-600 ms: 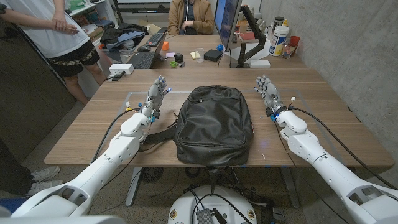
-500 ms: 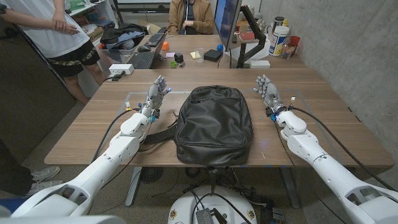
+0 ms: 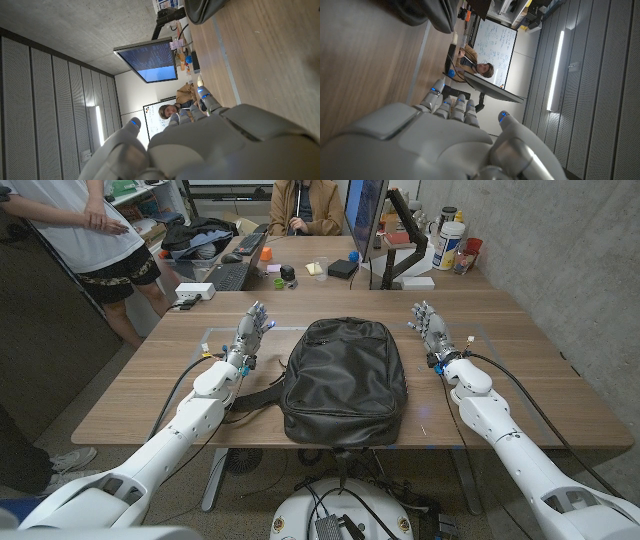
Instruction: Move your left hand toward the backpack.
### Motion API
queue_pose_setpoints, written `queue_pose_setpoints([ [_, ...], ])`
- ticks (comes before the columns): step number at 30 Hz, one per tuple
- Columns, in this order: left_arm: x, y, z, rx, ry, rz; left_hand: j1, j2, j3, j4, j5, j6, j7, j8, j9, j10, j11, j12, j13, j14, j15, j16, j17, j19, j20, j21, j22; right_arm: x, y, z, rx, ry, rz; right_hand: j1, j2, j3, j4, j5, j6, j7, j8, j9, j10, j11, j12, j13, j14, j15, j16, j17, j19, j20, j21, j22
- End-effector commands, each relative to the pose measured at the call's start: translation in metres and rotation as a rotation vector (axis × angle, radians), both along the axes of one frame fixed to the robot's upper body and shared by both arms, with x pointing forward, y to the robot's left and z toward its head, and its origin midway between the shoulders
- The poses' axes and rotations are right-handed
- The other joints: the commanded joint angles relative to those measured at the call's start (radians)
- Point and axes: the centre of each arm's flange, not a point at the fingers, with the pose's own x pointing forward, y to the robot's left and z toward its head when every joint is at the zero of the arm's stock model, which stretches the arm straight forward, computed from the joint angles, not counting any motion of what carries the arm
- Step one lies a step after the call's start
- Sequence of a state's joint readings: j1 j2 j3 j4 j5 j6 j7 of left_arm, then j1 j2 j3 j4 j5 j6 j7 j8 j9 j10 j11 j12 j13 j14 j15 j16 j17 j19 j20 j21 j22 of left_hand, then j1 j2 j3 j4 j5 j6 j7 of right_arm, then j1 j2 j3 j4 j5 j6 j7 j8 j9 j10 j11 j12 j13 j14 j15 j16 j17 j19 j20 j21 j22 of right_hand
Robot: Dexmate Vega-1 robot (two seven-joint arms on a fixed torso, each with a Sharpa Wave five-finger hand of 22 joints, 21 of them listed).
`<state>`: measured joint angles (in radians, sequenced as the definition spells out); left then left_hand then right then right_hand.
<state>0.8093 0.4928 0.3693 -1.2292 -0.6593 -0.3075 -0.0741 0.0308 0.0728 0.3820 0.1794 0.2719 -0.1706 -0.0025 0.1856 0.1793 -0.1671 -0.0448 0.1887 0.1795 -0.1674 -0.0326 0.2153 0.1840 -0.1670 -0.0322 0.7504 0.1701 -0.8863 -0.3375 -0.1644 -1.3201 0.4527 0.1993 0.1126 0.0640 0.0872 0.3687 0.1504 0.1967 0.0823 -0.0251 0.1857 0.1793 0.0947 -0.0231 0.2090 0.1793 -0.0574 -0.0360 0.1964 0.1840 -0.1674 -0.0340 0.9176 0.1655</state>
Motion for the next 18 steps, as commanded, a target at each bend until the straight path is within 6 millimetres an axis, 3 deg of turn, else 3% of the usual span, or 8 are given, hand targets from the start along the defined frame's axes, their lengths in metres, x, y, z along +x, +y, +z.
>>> queue_pose_setpoints([
  [1, 0.0001, -0.0014, 0.0023, -0.006, -0.033, 0.025, 0.0, 0.096, 0.01, 0.003, 0.005, -0.066, -0.033, 0.014, 0.006, -0.006, -0.008, 0.004, 0.005, -0.04, -0.024, 0.002, 0.003, -0.019, -0.04, -0.005, 0.005, -0.0003, -0.0001, -0.0039, -0.006, 0.01, -0.006, -0.001, 0.086, 0.005, 0.001, 0.006, 0.008, 0.002, 0.005, 0.004, 0.007, 0.004, 0.003, 0.004, -0.005, -0.025, 0.006, 0.002, -0.047, -0.107, -0.003, 0.005],
  [7, -0.0018, 0.0004, 0.0038, -0.01, -0.051, 0.045, 0.003, 0.109, 0.022, 0.004, 0.007, -0.044, -0.045, 0.019, 0.007, 0.02, -0.025, 0.013, 0.005, -0.017, -0.03, 0.008, 0.003, -0.007, -0.033, -0.007, 0.005, 0.0002, -0.0005, -0.0051, -0.006, 0.012, -0.005, 0.0, 0.086, 0.005, 0.001, 0.006, 0.008, 0.002, 0.005, 0.004, 0.007, 0.003, 0.003, 0.004, -0.005, -0.025, 0.006, 0.002, -0.048, -0.106, -0.005, 0.006],
  [18, -0.0038, 0.003, 0.0035, -0.01, -0.056, 0.062, 0.005, 0.108, 0.028, 0.005, 0.007, -0.033, -0.054, 0.019, 0.007, 0.031, -0.024, 0.014, 0.006, -0.011, -0.032, 0.007, 0.003, -0.009, -0.02, -0.013, 0.005, 0.0024, 0.0008, -0.0051, -0.006, 0.012, 0.002, 0.0, 0.085, 0.005, 0.001, 0.006, 0.008, 0.002, 0.005, 0.004, 0.007, 0.005, 0.003, 0.004, -0.005, -0.026, 0.006, 0.002, -0.047, -0.107, -0.008, 0.006],
])
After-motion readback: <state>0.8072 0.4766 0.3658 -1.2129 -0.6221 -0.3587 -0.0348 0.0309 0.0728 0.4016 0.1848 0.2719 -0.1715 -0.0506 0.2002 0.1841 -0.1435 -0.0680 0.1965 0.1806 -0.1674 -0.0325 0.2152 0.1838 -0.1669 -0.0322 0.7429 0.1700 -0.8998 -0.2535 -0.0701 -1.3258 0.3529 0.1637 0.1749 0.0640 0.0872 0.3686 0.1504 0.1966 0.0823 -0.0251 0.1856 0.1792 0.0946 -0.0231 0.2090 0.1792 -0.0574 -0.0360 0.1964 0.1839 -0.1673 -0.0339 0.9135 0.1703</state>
